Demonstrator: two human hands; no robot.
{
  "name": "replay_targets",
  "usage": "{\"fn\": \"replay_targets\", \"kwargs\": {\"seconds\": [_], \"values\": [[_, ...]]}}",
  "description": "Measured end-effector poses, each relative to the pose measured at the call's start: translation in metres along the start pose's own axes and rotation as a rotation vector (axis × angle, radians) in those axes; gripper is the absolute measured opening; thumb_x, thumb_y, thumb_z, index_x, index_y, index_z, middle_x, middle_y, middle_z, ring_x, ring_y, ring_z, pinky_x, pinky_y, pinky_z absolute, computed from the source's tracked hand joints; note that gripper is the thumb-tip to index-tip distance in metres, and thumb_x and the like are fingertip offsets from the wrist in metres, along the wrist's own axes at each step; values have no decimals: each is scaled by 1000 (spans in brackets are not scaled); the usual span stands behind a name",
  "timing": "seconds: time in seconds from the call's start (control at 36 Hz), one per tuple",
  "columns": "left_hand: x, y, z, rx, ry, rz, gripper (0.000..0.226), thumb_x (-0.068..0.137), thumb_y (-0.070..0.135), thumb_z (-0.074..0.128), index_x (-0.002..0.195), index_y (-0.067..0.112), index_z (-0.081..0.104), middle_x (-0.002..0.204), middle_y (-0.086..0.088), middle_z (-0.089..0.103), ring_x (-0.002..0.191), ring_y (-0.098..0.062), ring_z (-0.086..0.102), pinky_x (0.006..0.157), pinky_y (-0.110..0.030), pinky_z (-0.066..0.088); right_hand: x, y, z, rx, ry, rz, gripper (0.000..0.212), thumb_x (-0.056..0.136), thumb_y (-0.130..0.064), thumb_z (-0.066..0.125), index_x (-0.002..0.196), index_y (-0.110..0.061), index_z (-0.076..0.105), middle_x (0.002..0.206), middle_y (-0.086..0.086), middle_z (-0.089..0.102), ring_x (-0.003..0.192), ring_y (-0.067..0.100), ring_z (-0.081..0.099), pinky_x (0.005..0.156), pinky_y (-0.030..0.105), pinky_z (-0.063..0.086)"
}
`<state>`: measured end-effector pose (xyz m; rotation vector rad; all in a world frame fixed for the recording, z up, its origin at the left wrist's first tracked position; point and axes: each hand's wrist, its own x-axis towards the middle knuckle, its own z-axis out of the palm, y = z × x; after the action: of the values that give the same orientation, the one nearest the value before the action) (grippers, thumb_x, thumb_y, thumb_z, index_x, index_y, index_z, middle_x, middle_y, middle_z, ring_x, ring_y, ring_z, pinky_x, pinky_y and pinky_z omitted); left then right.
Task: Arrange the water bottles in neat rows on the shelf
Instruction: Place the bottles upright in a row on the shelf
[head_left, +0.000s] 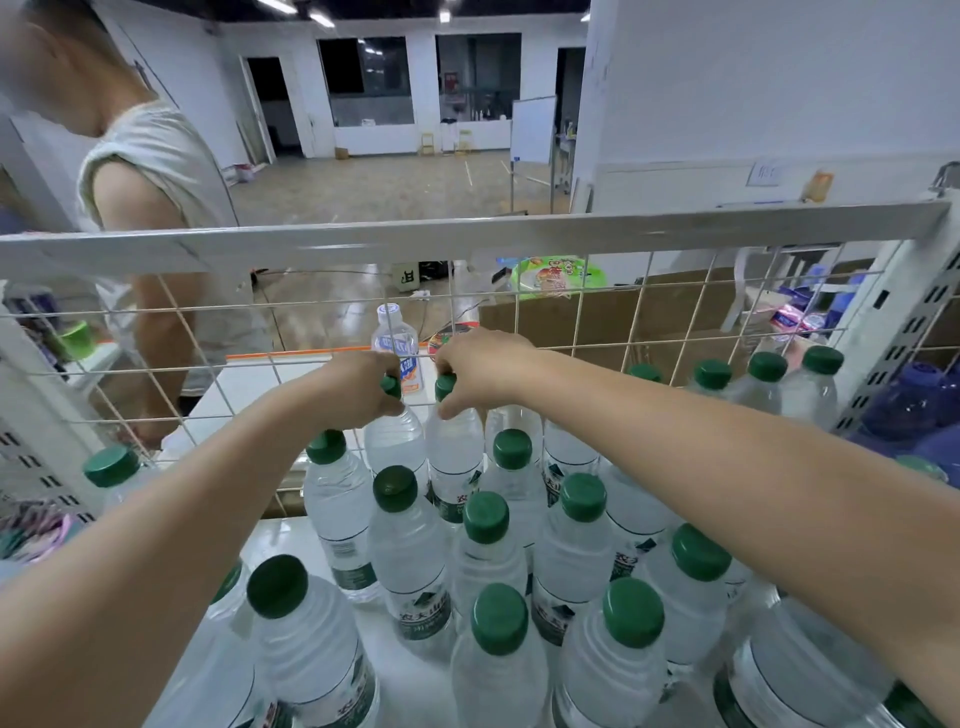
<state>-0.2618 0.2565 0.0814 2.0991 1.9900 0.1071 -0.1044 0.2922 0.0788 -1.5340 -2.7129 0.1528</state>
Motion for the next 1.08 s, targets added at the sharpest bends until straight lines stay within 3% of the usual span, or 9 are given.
{"fn": "replay_targets", "kwargs": {"seconds": [0.14,0.25,0.39,0.44,0.5,0.58,0.67,0.86,1.08], "values": [[4,-1,0,-34,-24,-20,26,87,23,68,106,16,53,84,-4,60,61,-19,59,59,-27,48,0,0,1,3,-12,-10,35,80,-43,72,97,-14,60,95,4,62,84,23,61,58,30,42],[4,1,-1,10,-46,-35,24,89,22,65,108,17,51,97,-8,60,60,-17,56,53,-25,46,-1,-2,3,13,-15,-22,35,81,-41,71,99,-13,60,96,5,64,84,23,61,61,31,44],[2,4,-4,176,-72,-22,32,93,28,59,120,12,53,110,-9,58,86,-22,50,76,-29,41,-11,2,-5,43,17,-19,38,82,-40,70,109,-15,60,99,3,68,84,20,63,60,28,45],[2,9,-8,270,-75,-40,35,94,34,55,120,11,55,112,-8,60,86,-22,50,74,-28,41,-20,6,-14,71,45,-20,38,85,-37,69,114,-16,59,99,1,65,79,17,61,57,27,45],[4,15,-12,383,-25,-46,37,94,42,50,116,12,56,108,-5,60,86,-22,53,68,-27,41,-30,11,-24,107,72,-22,34,88,-35,66,116,-16,60,100,-1,63,77,15,60,61,29,48],[5,30,-14,482,138,-17,32,93,47,47,97,15,54,94,-2,56,83,-22,54,56,-26,37,-47,23,-37,125,118,-19,33,89,-37,64,116,-17,62,109,-3,62,94,17,60,82,36,53],[2,56,-15,453,238,65,32,93,49,47,87,18,52,90,-2,58,81,-24,55,59,-30,41,-68,38,-48,169,117,17,28,90,-33,64,112,-16,64,110,-1,64,100,18,60,88,37,52],[-10,124,-14,172,95,324,24,95,38,53,100,16,61,85,0,65,69,-18,63,55,-29,49,-123,81,-67,165,114,104,25,91,-32,64,110,-17,64,106,-2,63,96,15,59,80,27,50],[-30,204,7,82,-23,448,38,89,43,62,107,10,65,103,-5,67,91,-22,61,84,-36,51,-187,144,-74,139,46,136,25,90,-37,66,103,-17,68,94,-5,67,76,5,59,62,19,47]]}}
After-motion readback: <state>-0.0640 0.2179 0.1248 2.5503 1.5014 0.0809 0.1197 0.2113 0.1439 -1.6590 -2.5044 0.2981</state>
